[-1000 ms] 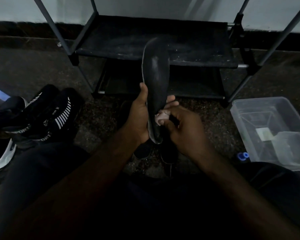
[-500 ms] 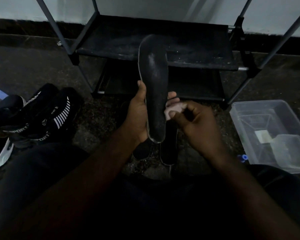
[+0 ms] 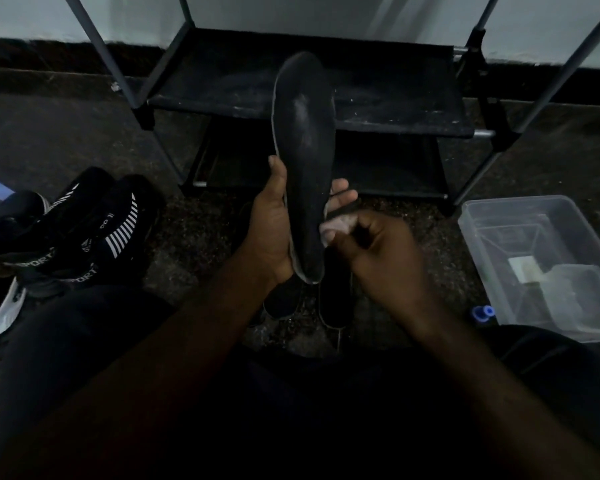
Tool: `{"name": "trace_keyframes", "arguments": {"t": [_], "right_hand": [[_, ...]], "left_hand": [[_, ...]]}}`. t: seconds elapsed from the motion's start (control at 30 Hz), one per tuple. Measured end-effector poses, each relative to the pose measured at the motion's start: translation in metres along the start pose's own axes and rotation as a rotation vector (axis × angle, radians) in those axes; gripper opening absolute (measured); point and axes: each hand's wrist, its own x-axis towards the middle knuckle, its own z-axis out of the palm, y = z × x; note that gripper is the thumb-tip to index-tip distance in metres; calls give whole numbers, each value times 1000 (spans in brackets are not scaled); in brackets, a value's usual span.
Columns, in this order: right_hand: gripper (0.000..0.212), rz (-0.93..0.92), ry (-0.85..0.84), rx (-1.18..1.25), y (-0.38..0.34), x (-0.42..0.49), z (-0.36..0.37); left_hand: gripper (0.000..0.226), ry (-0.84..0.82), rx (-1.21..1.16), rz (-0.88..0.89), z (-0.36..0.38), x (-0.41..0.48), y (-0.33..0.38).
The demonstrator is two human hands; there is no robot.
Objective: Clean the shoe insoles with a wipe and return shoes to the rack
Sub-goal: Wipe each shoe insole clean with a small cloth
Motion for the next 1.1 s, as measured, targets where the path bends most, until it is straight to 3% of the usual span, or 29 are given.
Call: {"name": "trace_keyframes", "arguments": {"t": [0.13, 0.27, 0.33, 0.43, 0.57, 0.67, 0.77, 0.87, 0.93, 1.1], "right_hand": [[11, -113, -150, -99, -5, -16, 21], [8, -1, -285, 151, -14, -10, 4], [6, 58, -157, 260, -14, -3, -6], [5, 51, 23, 123, -5, 1, -6], [7, -5, -181, -7, -4, -12, 15], [8, 8, -322, 111, -12, -13, 11], [7, 74, -186, 410, -16, -4, -6], [6, 127, -9, 649, -16, 5, -16], [15, 98, 19, 618, -12, 6, -17], [27, -88, -20, 167, -5, 0, -4]], "left_hand": [[79, 37, 5, 15, -8, 0, 1], [80, -21, -40, 8, -5, 0, 5], [84, -44, -33, -34, -1, 1, 4], [80, -21, -28, -2, 0, 1, 0], [80, 21, -4, -3, -3, 1, 0], [81, -10, -45, 10, -5, -1, 5], [88, -79, -45, -27, 2, -4, 8], [82, -47, -64, 28, 3, -4, 5], [79, -42, -73, 63, 3, -3, 4], [92, -90, -32, 3, 2, -5, 5]]}}
